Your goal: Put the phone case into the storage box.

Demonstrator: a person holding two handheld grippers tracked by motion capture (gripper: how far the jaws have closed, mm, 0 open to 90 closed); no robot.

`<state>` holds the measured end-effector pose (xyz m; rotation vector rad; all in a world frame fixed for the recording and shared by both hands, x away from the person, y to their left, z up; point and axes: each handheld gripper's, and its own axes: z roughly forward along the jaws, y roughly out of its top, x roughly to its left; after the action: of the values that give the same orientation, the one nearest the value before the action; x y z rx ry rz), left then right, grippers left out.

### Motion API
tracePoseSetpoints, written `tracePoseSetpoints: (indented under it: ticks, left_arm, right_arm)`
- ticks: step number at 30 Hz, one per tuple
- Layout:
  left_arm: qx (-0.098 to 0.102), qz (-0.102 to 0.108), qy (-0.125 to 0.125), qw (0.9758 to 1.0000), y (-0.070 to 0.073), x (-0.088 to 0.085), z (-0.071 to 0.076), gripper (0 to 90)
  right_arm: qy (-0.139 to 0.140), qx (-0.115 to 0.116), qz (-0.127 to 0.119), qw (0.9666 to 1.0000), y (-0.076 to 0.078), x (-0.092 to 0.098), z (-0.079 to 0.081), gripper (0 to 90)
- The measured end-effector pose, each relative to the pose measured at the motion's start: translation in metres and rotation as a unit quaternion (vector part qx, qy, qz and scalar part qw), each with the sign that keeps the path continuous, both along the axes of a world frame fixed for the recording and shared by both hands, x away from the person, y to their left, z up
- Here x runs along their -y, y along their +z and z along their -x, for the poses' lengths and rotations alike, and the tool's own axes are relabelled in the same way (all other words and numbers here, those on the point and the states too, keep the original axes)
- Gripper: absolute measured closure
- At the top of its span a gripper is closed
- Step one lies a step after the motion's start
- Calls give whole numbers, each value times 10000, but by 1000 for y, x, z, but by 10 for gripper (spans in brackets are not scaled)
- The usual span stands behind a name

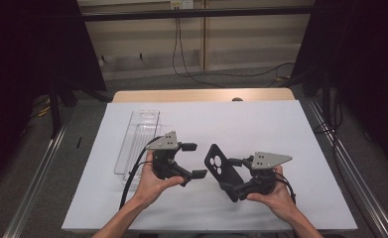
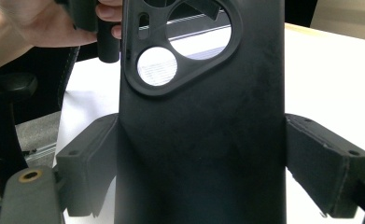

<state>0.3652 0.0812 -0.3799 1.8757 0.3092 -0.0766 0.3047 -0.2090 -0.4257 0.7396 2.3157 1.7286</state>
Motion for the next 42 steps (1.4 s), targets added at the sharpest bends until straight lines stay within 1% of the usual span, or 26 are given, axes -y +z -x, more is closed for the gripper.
tracePoseSetpoints:
  ticks: [2, 4, 6, 8, 10, 16, 24, 26, 30, 34, 36, 38, 42]
  left_arm:
    - [12, -32, -6, 10000, 0, 0, 0, 25]
    - [-12, -2, -40, 10000, 0, 0, 0, 25]
    - [10, -27, -76, 10000, -1, 1, 1, 24]
    - [-27, -8, -105, 9999, -2, 1, 1, 24]
    - [-13, -23, -104, 9999, -2, 2, 1, 24]
    - [-69, 75, -96, 9999, -2, 3, 2, 27]
    - [-77, 31, -78, 9999, -2, 3, 1, 28]
    - [-79, -9, -41, 10000, -1, 2, 1, 32]
    - [-78, -110, -118, 9998, -2, 3, 3, 31]
    - [-142, -186, -143, 9996, -2, 4, 2, 33]
    - [-155, -269, -168, 9994, -1, 3, 2, 33]
    - [-91, -365, -189, 9991, 1, 3, 2, 34]
    - [-45, -458, -225, 9987, 4, 3, 3, 34]
  right_arm:
    - [-1, -1, -2, 10000, 0, 0, 0, 143]
    - [7, 6, -1, 10000, 0, 0, 0, 143]
    - [20, 0, -11, 10000, 0, -1, 0, 143]
    - [39, 2, -14, 10000, 0, -2, 1, 143]
    - [67, 4, -27, 10000, 0, -3, 0, 143]
    - [115, 49, -79, 9999, 5, -4, 0, 143]
    - [222, 23, -84, 9997, 4, -8, 0, 143]
    - [248, 10, -91, 9996, 4, -8, 0, 143]
    - [298, -2, -77, 9995, 4, -10, 1, 143]
    - [351, -2, -72, 9994, 4, -12, 0, 143]
    - [377, -11, -70, 9993, 4, -12, 0, 143]
    - [398, -19, -69, 9992, 3, -12, 1, 143]
    - [444, -46, -58, 9990, 3, -13, 0, 143]
